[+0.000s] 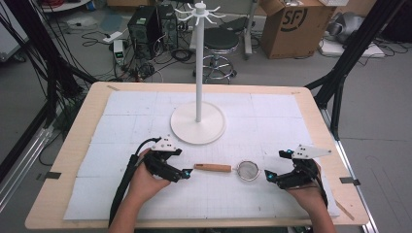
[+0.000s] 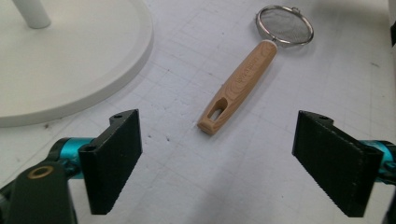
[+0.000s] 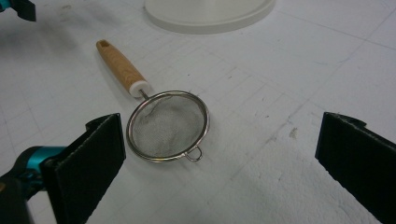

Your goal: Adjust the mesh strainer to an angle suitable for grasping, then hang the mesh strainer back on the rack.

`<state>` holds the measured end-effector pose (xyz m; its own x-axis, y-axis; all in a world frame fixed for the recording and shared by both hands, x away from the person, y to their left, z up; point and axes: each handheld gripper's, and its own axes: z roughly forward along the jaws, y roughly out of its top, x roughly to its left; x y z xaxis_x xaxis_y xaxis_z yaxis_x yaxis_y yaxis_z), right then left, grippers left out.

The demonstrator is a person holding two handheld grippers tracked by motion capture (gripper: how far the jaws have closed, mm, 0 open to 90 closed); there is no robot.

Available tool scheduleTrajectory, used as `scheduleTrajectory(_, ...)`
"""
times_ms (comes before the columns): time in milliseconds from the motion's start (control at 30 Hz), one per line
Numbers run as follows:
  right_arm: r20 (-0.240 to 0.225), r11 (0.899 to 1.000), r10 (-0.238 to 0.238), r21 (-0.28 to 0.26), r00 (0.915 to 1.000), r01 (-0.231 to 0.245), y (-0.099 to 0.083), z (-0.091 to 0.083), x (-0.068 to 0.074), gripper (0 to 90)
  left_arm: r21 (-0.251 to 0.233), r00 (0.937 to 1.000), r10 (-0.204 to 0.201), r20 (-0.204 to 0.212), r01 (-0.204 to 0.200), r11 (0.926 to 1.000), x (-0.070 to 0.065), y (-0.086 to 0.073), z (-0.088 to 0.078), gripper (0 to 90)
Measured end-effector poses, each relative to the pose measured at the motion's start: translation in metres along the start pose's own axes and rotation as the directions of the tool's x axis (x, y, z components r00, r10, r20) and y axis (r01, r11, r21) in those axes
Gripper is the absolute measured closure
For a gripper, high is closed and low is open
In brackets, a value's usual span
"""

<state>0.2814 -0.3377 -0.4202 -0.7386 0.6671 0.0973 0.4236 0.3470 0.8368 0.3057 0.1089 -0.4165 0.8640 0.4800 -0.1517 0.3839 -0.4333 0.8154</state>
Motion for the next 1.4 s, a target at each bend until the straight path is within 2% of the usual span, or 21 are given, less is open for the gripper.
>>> scheduleTrajectory(100, 0.000, 1.000, -0.001, 0.000, 1.0000, 0.001, 0.001, 0.000, 0.001, 0.4, -0.018, 1.0000, 0.006, 0.003, -0.006, 0.9998, 0.000, -0.001, -0.008, 10.9)
scheduleTrajectory(333, 0.006, 1.000, 0.007, -0.003, 1.0000, -0.007, 0.001, 0.000, -0.002, 0.4, -0.024, 0.9992, 0.041, 0.002, -0.041, 0.9989, -0.001, -0.006, -0.014, 4.8)
scheduleTrajectory(400, 0.007, 1.000, 0.007, 0.001, 1.0000, -0.007, 0.000, 0.001, -0.002, 0.4, -0.036, 0.9995, 0.033, -0.004, -0.033, 0.9988, 0.001, -0.006, -0.016, 1.6)
scheduleTrajectory(600, 0.000, 1.000, 0.006, 0.008, 1.0000, -0.006, 0.000, 0.002, -0.001, 0.4, -0.067, 0.9985, 0.032, -0.045, -0.035, 0.9971, 0.003, -0.006, -0.030, 1.6)
scheduleTrajectory(900, -0.005, 1.000, -0.001, 0.030, 1.0000, 0.001, -0.002, 0.004, 0.003, 0.4, -0.105, 0.9981, 0.023, -0.056, -0.029, 0.9941, 0.011, -0.006, -0.049, 1.6)
scheduleTrajectory(1033, -0.005, 1.000, -0.007, 0.022, 1.0000, 0.007, -0.001, 0.004, 0.004, 0.4, -0.109, 0.9979, 0.020, -0.061, -0.026, 0.9937, 0.012, -0.007, -0.055, 1.6)
scheduleTrajectory(1267, -0.022, 1.000, -0.017, 0.024, 0.9996, 0.017, 0.008, 0.010, 0.003, 0.4, -0.108, 0.9973, 0.023, -0.070, -0.030, 0.9936, 0.010, -0.008, -0.060, 1.6)
scheduleTrajectory(1400, -0.046, 0.999, -0.035, 0.031, 0.9983, 0.037, 0.022, 0.016, 0.007, 0.4, -0.110, 0.9973, 0.025, -0.068, -0.033, 0.9934, 0.010, -0.011, -0.062, 1.6)
